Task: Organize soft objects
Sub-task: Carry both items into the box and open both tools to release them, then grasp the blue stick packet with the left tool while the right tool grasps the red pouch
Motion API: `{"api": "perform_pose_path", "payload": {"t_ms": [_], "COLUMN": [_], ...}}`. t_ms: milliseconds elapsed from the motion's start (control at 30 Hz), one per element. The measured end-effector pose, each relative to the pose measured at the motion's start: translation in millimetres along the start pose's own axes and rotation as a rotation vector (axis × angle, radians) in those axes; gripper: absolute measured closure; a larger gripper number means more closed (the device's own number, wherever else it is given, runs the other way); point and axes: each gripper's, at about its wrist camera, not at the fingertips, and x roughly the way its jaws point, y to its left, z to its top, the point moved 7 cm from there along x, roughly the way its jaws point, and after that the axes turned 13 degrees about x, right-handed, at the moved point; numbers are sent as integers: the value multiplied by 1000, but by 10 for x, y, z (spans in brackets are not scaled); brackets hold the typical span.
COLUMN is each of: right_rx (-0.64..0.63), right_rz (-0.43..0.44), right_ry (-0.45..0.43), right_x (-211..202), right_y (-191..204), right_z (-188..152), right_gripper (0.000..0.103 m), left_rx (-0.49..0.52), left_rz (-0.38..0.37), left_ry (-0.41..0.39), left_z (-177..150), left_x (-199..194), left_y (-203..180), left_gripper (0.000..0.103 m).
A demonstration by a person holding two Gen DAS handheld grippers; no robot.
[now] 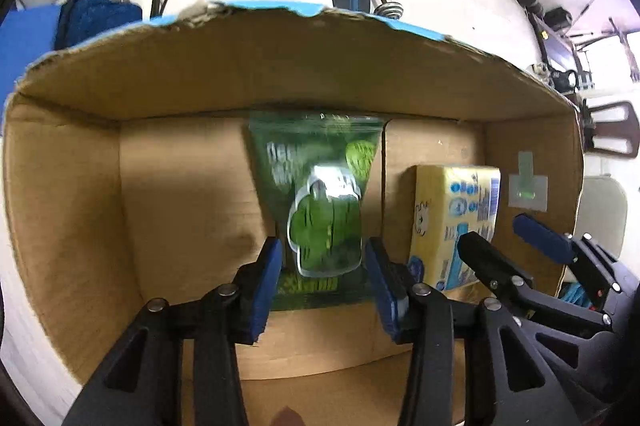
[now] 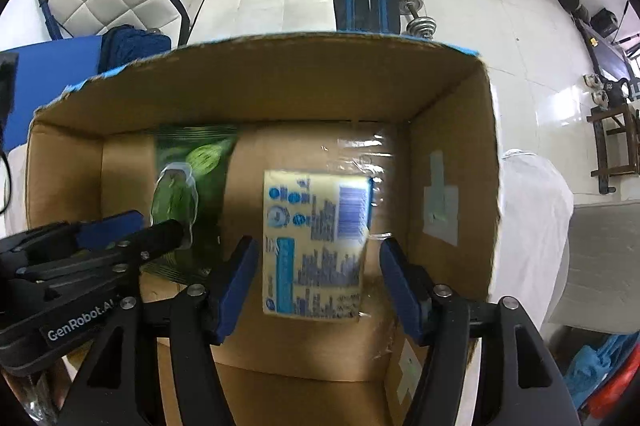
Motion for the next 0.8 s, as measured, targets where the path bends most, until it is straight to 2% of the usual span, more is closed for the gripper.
{"api": "perform_pose_path", "payload": {"t_ms": [67,133,233,267,300,333,367,467,600,700,800], "right_rx": [-2,3,-1,-3,-4,0,4,23,51,67,85], "right_rz": [-9,-11,-12,-11,-7,-2,3,28,47,64,69], "right_ry": [-8,-3,-7,-6,-6,-9,-10,-14,-44,-105,-154], "right_x": [-39,-65,-138,-163,-187,-242,-264,-333,-406,-503,-647], "right_y": [-13,-17,-41,-38,-32,-23,-16,9,11,29,13], "right_z": [-60,-70,-178,-217,-258,-327,-379,-573,-833,-998,-1190], "right_gripper": [32,32,25,20,17,8,0,0,0,0,0], "left_rx": [8,1,-14,-15,-17,-18,-15,-9,-7,0,20], "left_rz": [26,40,51,57,76,101,116,173,176,183,234], "left_ry": [0,-22,-51,-62,-80,-95,-104,-129,-170,-206,-266], "left_z": [-21,-66,-175,-219,-283,-337,-370,-592,-877,-1019,-1157], "left_x": [-51,-142,-294,-325,-397,-457,-488,-617,-781,-919,-1120], "left_y": [-3,10,20,53,65,81,114,169,183,181,91], "left_gripper": [50,46,43,31,22,10,7,5,5,5,5]}}
